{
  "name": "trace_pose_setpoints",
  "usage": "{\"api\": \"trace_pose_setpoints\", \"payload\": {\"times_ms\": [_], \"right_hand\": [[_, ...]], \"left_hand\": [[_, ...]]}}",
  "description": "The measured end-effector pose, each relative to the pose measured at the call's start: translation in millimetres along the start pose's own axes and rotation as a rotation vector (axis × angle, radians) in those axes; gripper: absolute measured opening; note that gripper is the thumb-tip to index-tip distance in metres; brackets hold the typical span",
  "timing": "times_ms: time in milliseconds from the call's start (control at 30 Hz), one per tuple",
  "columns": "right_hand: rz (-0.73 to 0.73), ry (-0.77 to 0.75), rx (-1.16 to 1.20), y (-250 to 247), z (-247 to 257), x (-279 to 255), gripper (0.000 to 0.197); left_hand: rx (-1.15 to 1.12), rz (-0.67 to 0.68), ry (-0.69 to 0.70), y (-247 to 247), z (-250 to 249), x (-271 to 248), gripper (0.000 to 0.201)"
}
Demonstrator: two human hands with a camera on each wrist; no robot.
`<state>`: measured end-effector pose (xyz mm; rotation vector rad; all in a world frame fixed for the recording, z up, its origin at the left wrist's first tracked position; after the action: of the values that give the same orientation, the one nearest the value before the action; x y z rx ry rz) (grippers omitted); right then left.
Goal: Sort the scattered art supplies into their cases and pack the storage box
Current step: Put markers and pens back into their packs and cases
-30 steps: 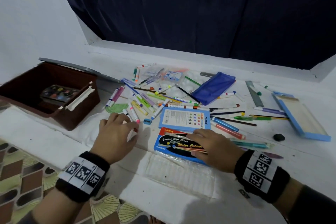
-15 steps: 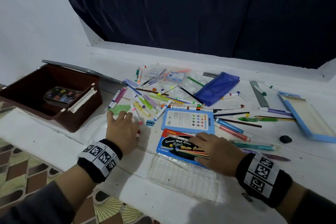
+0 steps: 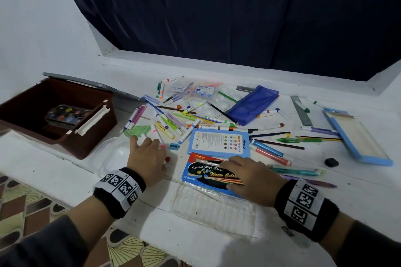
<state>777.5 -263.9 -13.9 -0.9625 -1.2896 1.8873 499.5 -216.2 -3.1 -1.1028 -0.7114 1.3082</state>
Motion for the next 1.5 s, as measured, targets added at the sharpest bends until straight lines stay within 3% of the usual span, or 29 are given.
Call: {"api": "trace_pose_setpoints", "payload": {"times_ms": [100, 267, 433, 600, 767, 967, 1100, 1200, 1500], "right_hand": [[-0.052, 0.011, 0.077, -8, -4, -3, 0.055], [-0.194, 0.144, 0.164, -37, -26, -15, 0.045], [-0.319, 0.313, 0.165, -61, -76, -19, 0.028], [-0.212, 0.504, 0.127, -66, -131, -12, 0.029], [-0.03, 0.56, -0.087, -56, -156, 1, 0.033], [0.056, 0.549, -0.358, -50, -152, 8, 0.044], [0.051, 0.54, -0.339, -54, -151, 7, 0.047], [0.056, 0.502, -0.317, -55, -148, 3, 0.05], [-0.24, 0.391, -0.299, -60, -143, -11, 0.025]], "left_hand": [[-0.048, -0.027, 0.016, -2, -5, -1, 0.033], [-0.192, -0.252, 0.116, -22, -18, -7, 0.015], [-0.567, -0.393, 0.156, -66, -34, -12, 0.021], [-1.155, -0.418, 0.261, -94, -56, -14, 0.016], [-1.423, -0.351, 0.269, -85, -70, -7, 0.015], [-1.573, -0.286, 0.269, -76, -72, -11, 0.008], [-1.635, -0.235, 0.259, -65, -68, -13, 0.019], [-1.652, -0.229, 0.237, -62, -66, -20, 0.017], [-1.634, -0.254, 0.247, -59, -60, -41, 0.01]]}}
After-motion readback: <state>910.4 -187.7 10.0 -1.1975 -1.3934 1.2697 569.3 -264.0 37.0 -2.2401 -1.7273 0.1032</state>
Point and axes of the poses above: each hand's wrist, its own x-axis towards the middle knuckle, its own y-axis out of the palm, z = x × y, the point moved 2 cm from there along x, towards the middle knuckle, and after that the axes turned 6 degrees about z, right-handed, at the moved point
